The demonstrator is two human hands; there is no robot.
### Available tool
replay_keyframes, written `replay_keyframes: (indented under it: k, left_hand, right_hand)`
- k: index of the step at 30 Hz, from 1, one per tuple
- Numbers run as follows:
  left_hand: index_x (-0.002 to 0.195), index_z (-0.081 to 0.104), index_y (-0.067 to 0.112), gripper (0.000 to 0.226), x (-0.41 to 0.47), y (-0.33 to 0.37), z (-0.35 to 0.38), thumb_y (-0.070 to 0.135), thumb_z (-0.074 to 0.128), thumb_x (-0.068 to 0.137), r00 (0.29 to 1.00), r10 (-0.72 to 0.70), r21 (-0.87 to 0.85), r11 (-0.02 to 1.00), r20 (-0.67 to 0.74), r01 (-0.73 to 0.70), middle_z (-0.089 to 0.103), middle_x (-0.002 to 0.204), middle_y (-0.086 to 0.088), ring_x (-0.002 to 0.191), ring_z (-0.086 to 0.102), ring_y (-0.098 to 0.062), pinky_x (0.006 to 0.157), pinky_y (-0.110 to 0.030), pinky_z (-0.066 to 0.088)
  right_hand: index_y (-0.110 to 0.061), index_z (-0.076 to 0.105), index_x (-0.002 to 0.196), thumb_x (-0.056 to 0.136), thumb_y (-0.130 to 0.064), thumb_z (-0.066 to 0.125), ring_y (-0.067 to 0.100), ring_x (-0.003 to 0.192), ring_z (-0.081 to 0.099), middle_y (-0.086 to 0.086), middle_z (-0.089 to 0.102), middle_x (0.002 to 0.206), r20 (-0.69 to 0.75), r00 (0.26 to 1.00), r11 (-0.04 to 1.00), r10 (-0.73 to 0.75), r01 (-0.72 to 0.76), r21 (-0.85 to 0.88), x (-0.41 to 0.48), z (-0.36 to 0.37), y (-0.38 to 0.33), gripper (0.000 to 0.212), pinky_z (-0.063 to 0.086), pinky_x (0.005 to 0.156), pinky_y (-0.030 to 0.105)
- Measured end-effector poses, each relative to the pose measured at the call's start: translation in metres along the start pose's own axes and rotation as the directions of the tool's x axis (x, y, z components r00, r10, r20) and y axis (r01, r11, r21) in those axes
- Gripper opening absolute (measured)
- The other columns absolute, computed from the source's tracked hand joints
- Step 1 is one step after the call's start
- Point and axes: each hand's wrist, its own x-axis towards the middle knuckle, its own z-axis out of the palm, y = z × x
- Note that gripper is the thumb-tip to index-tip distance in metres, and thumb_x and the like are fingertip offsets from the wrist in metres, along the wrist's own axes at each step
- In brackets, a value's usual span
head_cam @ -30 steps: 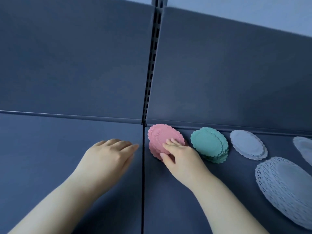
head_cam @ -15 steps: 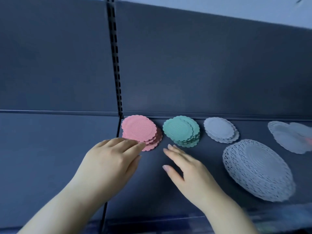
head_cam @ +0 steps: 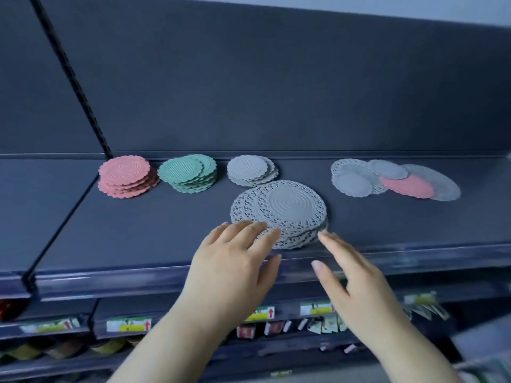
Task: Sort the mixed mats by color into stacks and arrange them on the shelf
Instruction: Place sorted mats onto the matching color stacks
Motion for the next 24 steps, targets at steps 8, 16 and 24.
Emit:
replay_keyframes:
  k: [8,16,24]
  left_hand:
    - [0.113,0.067,0.022,0.040,0.021,0.031,0.019,0.039,0.042,0.088,1.000,-0.021,0.050,0.999,0.012,0.021,0.068,0.107,0.006,0.101,0.064,-0.019,0.084,-0.033,0.050]
    - [0.114,0.067,0.022,0.041,0.080,0.020,0.047,0.040,0.041,0.087,0.999,-0.010,0.049,0.999,-0.037,0.011,0.068,0.105,0.008,0.096,0.065,-0.018,0.078,-0.030,0.051]
    - [0.110,0.069,0.021,0.040,0.142,0.053,0.084,0.038,0.042,0.087,0.987,0.139,0.001,0.990,-0.083,-0.140,0.070,0.102,0.006,0.094,0.066,-0.020,0.080,-0.033,0.051]
  right_hand:
    - [-0.034,0.037,0.137,0.080,-0.056,0.032,-0.014,0.129,0.022,-0.029,0.031,0.136,0.043,0.999,1.000,0.011,-0.012,0.023,0.008,-0.028,0.036,0.061,0.010,0.099,-0.003]
    - [-0.032,0.036,0.138,0.088,-0.048,0.037,-0.016,0.125,0.020,-0.033,0.024,0.128,0.019,1.000,0.999,0.008,-0.007,-0.040,0.060,-0.039,0.065,0.053,0.005,0.095,-0.006]
    - [-0.031,0.040,0.136,0.089,-0.042,0.044,-0.004,0.129,0.031,-0.018,0.040,0.140,-0.083,0.991,0.994,0.101,-0.103,-0.025,0.080,-0.062,0.117,0.049,0.020,0.100,0.009]
